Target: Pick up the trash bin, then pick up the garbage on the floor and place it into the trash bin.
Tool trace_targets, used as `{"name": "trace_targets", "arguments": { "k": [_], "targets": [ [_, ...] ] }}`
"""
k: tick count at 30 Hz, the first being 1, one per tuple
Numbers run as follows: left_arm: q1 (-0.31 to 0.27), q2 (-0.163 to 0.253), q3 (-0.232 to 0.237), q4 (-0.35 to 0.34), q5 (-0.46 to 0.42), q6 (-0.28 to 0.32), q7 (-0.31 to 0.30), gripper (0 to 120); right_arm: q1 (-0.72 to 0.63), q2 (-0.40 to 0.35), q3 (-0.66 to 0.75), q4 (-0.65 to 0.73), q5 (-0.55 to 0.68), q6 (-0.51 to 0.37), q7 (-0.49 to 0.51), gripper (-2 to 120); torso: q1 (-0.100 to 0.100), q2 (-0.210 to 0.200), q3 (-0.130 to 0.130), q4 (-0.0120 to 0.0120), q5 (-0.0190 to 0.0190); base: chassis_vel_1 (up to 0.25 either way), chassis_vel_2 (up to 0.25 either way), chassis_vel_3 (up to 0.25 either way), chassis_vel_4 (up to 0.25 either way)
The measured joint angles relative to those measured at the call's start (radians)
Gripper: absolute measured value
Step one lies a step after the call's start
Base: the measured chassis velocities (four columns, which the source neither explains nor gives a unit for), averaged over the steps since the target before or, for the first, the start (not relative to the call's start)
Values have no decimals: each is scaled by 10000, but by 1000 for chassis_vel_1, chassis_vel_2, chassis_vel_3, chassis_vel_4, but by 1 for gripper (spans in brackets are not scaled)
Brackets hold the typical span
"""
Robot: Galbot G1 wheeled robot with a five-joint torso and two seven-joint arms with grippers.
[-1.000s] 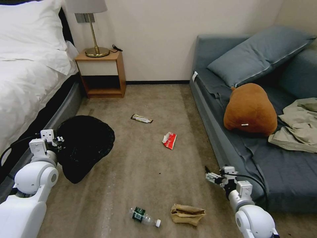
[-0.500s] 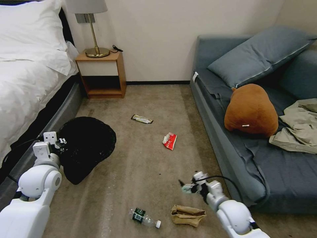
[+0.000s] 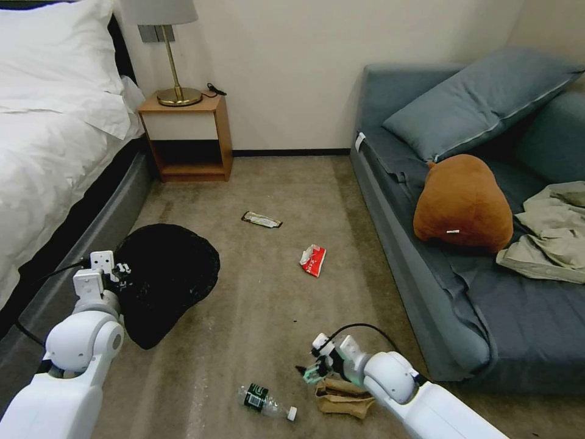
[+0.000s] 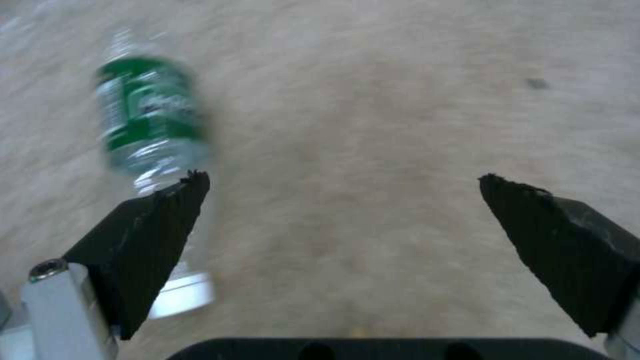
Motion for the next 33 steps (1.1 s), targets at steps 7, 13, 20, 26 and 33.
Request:
{"name": "trace_targets", "arguments": {
  "k": [7,13,20,26,33],
  "targets": [
    [367,-176,-64,-347,329,31,35,4,705,-109,-1529,-54,213,-26,-250,100,0,0,0,0,0,0,0,0,0],
    [730,-390,-149,-594,655,4,104,4,1016,38,-2416,-56,362,-86,-345,100,0,0,0,0,0,0,0,0,0],
    [899,-599,-157,-654,845,-76,148,4,1105,237,-2747,-149,389,-89,-361,100,0,0,0,0,-1,0,0,0,0],
    [1120,-761,-202,-758,946,-152,164,4,1130,441,-2807,-496,112,75,-353,100,0,0,0,0,0,0,0,0,0],
    [1325,-987,-151,-874,1187,-199,191,4,1110,877,-2904,-993,-125,333,-337,100,0,0,0,0,0,0,0,0,0]
  ]
}}
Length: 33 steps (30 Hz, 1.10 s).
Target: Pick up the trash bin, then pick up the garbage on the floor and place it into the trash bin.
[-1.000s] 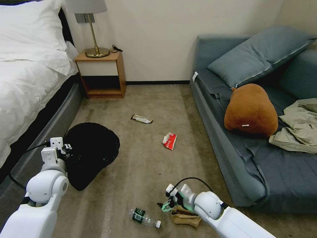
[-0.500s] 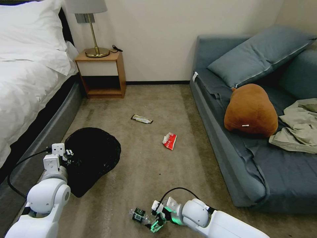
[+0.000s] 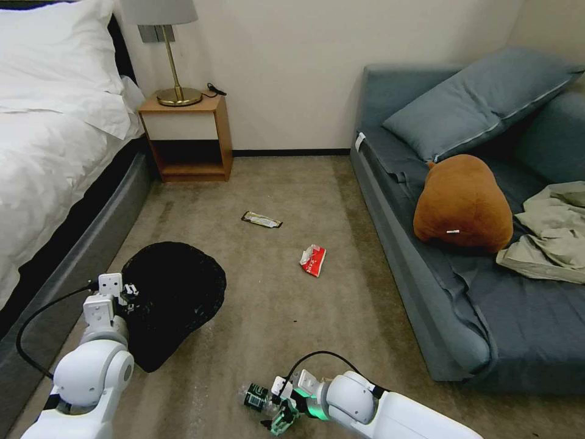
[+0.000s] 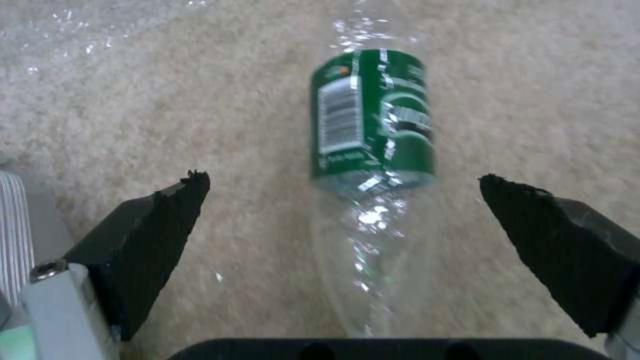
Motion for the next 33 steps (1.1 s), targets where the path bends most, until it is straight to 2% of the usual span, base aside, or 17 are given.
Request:
{"name": "trace_targets", "arguments": {
  "k": [14,19,20,22,23,25,26,32,33],
  "targets": [
    [63,36,-136,24,43,-157,83,4,50,760,-302,-864,-254,322,153,99,0,0,0,0,1,0,0,0,0],
    [115,-8,-83,93,140,-242,124,4,53,749,-292,-1019,-272,456,124,79,0,0,0,0,0,0,0,0,0],
    [115,-8,-83,93,140,-242,124,4,53,749,-292,-1019,-272,456,124,79,0,0,0,0,0,0,0,0,0],
    [64,-8,-50,113,151,-242,126,4,54,673,-267,-1010,-272,494,103,67,0,0,0,0,0,0,0,0,0],
    [64,-8,-50,113,151,-242,126,4,54,673,-267,-1010,-272,494,103,67,0,0,0,0,0,0,0,0,0],
    [18,-11,-16,146,158,-243,127,4,86,612,-250,-990,-260,534,96,57,0,0,0,-1,1,0,0,0,0],
    [18,-11,-16,146,158,-243,127,4,86,612,-250,-990,-260,534,96,57,0,0,0,-1,1,0,0,0,0],
    [34,-8,103,185,240,-245,141,4,161,560,-16,-938,-253,623,99,32,0,0,0,0,1,0,0,0,0],
    [34,-8,103,185,240,-245,141,4,161,560,-16,-938,-253,623,99,32,0,0,0,0,1,0,0,0,0]
  ]
}}
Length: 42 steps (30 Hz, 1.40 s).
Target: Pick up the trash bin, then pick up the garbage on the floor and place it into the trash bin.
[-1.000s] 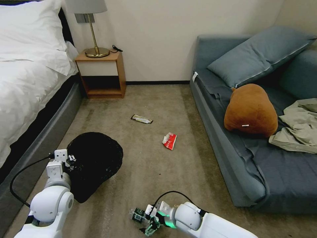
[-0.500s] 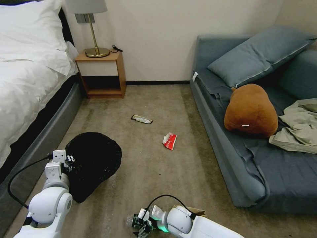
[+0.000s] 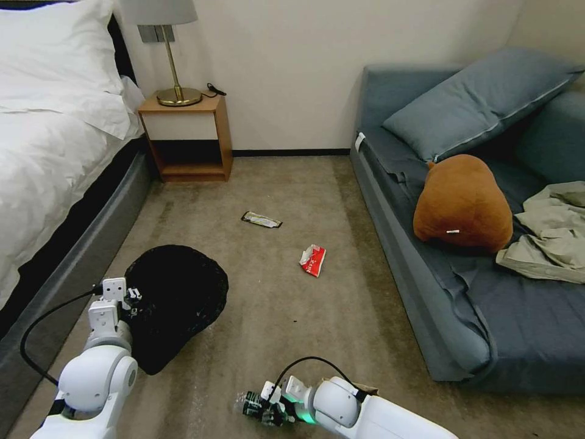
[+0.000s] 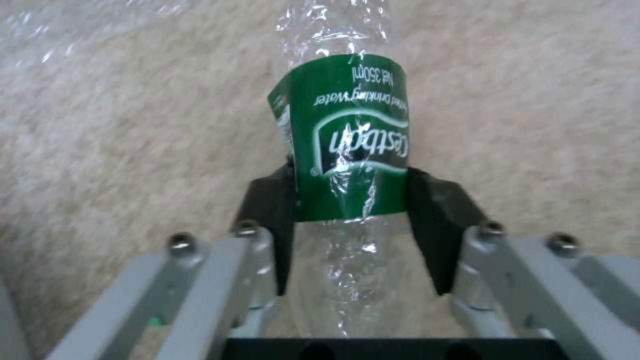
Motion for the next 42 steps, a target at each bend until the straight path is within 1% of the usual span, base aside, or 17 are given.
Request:
{"name": "trace_targets", "arguments": {
  "k": [3,4,9,17,19,22,25,27,29,30,31,32,35,38,40,41,42],
  "targets": [
    [21,7,25,1,16,-18,21,4,-26,-166,221,117,-19,28,4,19,0,0,0,0,0,0,0,0,0],
    [21,7,25,1,16,-18,21,4,-26,-166,221,117,-19,28,4,19,0,0,0,0,0,0,0,0,0],
    [69,-46,62,32,94,-96,73,4,-220,-437,559,324,-79,35,12,8,0,0,0,-1,1,0,0,0,0],
    [154,-44,142,77,185,-169,145,4,-597,-993,1279,893,-85,35,31,8,0,0,0,0,1,0,0,0,0],
    [-11,108,232,189,180,-149,147,4,-884,-1544,2156,1656,-83,64,28,8,0,0,0,0,3,0,0,0,0],
    [-110,178,274,284,158,-145,147,4,-991,-1797,2608,2042,-78,113,9,8,0,0,0,-1,3,0,0,0,0],
    [-342,355,421,591,129,-238,193,4,-1121,-2521,3866,3113,97,255,-131,8,0,0,0,0,1,0,0,0,0],
    [-396,383,470,648,128,-277,221,4,-1102,-2745,4169,3411,213,264,-162,8,0,0,0,-1,2,0,0,0,0],
    [-534,427,702,773,125,-370,359,4,-785,-3512,4665,4183,888,214,-175,8,0,0,0,-1,2,0,0,0,0],
    [-534,427,702,773,125,-370,359,4,-785,-3512,4665,4183,888,214,-175,8,0,0,0,-1,2,0,0,0,0],
    [-622,418,832,829,123,-416,391,4,-439,-4016,4723,4581,1396,96,-159,8,0,0,0,-1,2,0,0,0,0],
    [-622,418,832,829,123,-416,391,4,-439,-4016,4723,4581,1396,96,-159,8,0,0,0,-1,2,0,0,0,0],
    [-798,383,1202,858,125,-511,435,4,1150,-5107,4302,5577,2650,-311,-3,8,0,0,0,-1,-3,0,0,0,0],
    [-814,395,1324,787,123,-526,443,4,1662,-5277,4052,5833,2988,-486,63,8,0,0,1,-1,-2,0,0,0,0],
    [-846,433,1535,601,100,-536,446,4,2603,-5340,3529,6263,3630,-799,222,8,0,0,0,1,-2,0,0,0,0],
    [-846,433,1535,601,100,-536,446,4,2603,-5340,3529,6263,3630,-799,222,8,0,0,0,1,-2,0,0,0,0],
    [-867,453,1638,508,69,-540,443,4,3043,-5247,3208,6363,3968,-951,344,8,0,0,0,-1,1,0,0,0,0]
  ]
}}
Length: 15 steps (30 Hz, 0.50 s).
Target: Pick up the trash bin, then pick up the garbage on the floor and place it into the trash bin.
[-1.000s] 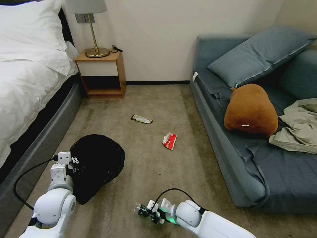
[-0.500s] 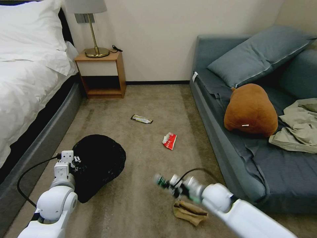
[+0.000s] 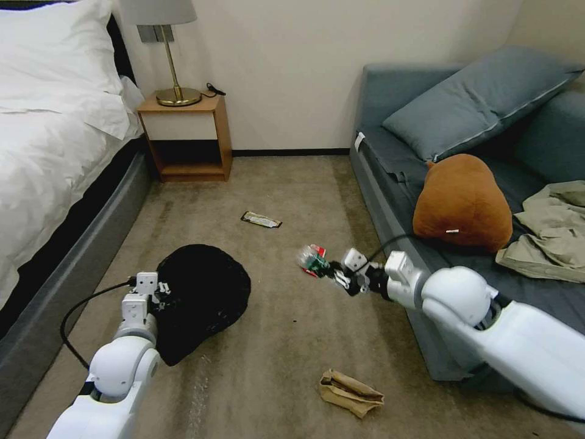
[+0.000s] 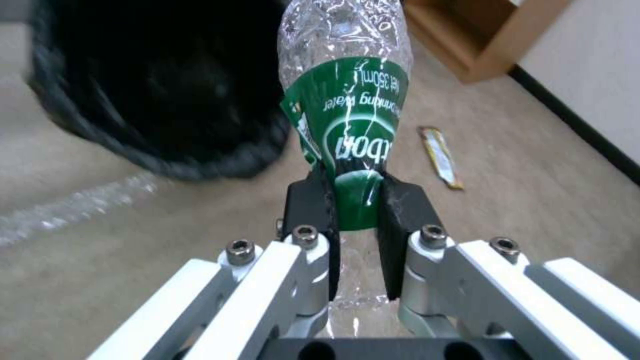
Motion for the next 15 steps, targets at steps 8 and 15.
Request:
{"name": "trace_targets", "arguments": {
  "k": [8,15],
  "targets": [
    [-218,91,247,-148,-164,-66,-22,4,2413,1426,-2065,-718,1229,-260,506,8,0,0,0,-5,-4,0,0,0,0],
    [-43,48,-4,-223,-285,-110,-61,4,3767,3180,-3650,-2293,1283,-5,553,8,0,0,1,11,-6,0,0,0,0]
  ]
}}
